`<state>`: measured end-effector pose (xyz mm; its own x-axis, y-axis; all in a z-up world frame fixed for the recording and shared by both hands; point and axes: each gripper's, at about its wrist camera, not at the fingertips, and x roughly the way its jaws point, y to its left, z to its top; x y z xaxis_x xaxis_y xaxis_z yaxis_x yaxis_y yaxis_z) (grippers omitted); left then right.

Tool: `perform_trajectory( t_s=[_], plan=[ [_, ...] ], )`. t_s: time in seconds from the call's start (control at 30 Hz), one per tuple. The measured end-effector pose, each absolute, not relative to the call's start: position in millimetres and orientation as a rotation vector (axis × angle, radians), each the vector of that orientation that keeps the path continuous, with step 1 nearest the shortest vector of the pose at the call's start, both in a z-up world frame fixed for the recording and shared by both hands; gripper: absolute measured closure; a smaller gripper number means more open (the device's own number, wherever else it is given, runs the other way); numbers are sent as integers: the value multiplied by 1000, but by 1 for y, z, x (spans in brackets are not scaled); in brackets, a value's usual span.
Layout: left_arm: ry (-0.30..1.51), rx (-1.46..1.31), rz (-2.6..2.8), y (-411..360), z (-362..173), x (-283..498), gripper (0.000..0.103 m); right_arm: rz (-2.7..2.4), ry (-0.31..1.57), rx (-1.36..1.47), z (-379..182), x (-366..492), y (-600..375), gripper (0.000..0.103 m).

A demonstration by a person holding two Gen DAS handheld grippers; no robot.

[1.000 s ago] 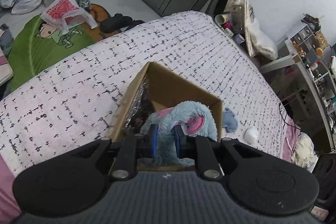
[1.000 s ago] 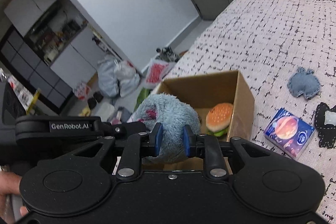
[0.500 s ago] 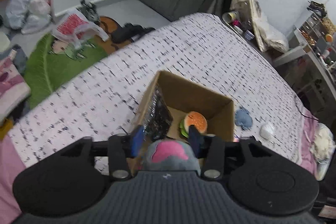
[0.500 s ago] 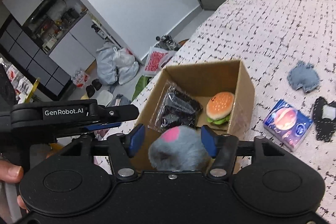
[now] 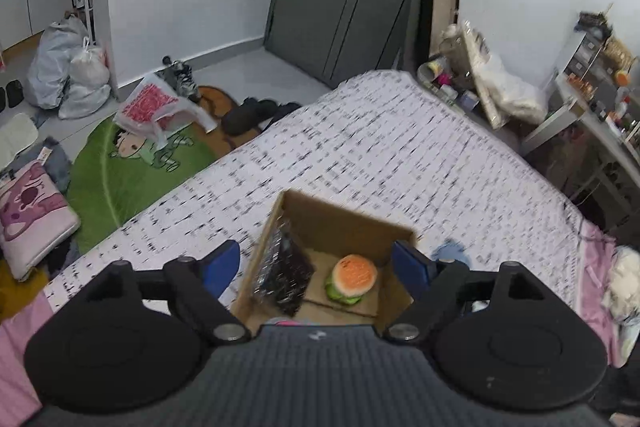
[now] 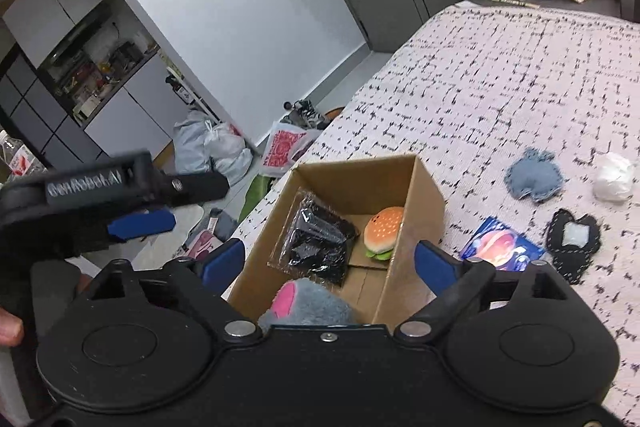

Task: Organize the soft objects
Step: 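Open both tools to drop the blue fuzzy plush into the box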

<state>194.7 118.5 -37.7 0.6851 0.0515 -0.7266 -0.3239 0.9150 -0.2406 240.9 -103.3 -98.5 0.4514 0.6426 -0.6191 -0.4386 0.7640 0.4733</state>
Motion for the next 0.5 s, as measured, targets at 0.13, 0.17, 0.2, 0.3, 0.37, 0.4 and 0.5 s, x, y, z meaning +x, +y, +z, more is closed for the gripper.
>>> perform_trajectory(
  t_s=[0.13,0.17,0.2,0.3,0.37,0.4,0.5],
  plan=[
    [768,-359,224,110,-31,194,21,660,859,285,-94,243,-116,7],
    [768,-359,226,107,-30,195,21,653,858,285,-93,243,-119,7],
    [773,-367,223,106,-29,195,21,648,856,285,-93,243,-122,7],
    [791,-379,211,99,-30,196,21,627,862,290,-93,244,-132,7],
    [801,-361,210,91,-29,196,21,615,866,300,-92,245,-140,7],
    [806,-350,209,86,-29,196,21,607,869,303,-92,245,-143,7],
    [813,-322,198,73,-28,198,21,580,878,310,-93,247,-154,7]
  ],
)
